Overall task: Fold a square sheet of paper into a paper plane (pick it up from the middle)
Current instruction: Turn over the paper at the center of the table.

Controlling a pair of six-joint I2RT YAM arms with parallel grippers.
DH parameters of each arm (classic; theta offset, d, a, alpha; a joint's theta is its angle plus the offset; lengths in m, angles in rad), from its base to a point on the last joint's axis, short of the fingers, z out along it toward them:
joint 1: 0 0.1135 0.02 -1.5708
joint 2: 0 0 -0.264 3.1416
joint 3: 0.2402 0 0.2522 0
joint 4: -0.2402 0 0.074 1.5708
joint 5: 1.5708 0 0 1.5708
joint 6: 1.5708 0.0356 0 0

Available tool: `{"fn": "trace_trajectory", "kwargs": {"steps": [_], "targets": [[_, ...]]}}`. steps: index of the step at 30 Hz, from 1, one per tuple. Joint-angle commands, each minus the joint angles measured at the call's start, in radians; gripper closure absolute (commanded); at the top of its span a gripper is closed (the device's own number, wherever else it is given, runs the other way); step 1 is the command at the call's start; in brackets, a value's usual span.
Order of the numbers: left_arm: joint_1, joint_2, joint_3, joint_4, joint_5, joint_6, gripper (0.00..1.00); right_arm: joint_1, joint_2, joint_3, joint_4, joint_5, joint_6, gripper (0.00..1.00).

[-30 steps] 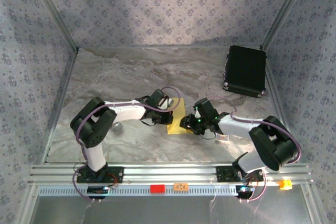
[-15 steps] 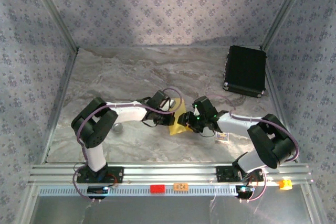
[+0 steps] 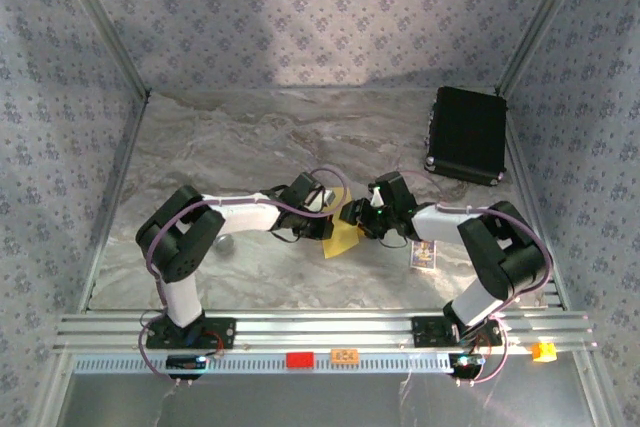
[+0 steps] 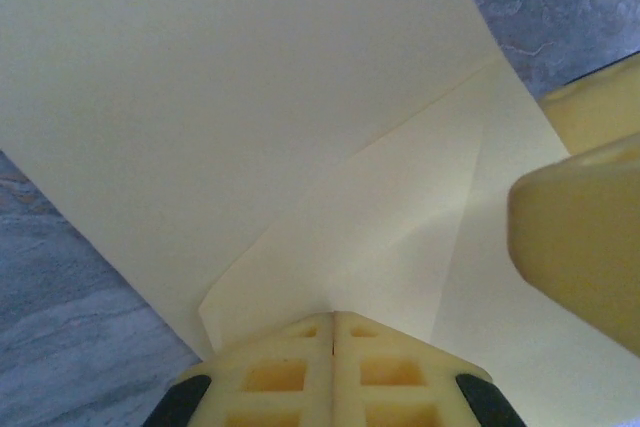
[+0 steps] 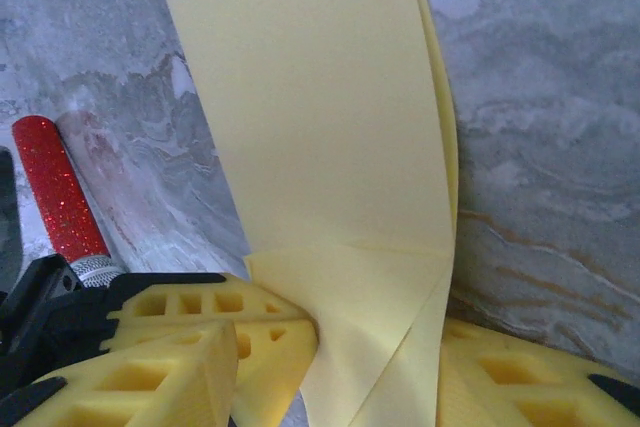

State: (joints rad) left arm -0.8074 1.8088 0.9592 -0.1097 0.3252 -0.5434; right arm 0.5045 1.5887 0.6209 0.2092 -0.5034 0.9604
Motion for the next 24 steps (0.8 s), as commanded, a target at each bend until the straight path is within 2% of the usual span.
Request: {"fn": "trace_trajectory", "kwargs": {"steps": [1, 8, 24], "targets": [[-0.011, 0.023, -0.015, -0.038, -0.001, -0.007, 0.96, -0.01, 0.029, 0.013, 0.034, -0.025, -0.009, 0.52], [-0.004, 0.01, -0.031, -0.008, 0.013, -0.023, 0.96, -0.026, 0.03, -0.024, 0.083, -0.015, -0.003, 0.55], [-0.002, -0.026, -0.04, 0.004, 0.018, -0.036, 0.95, -0.043, 0.042, -0.077, 0.186, -0.029, 0.022, 0.78]]}}
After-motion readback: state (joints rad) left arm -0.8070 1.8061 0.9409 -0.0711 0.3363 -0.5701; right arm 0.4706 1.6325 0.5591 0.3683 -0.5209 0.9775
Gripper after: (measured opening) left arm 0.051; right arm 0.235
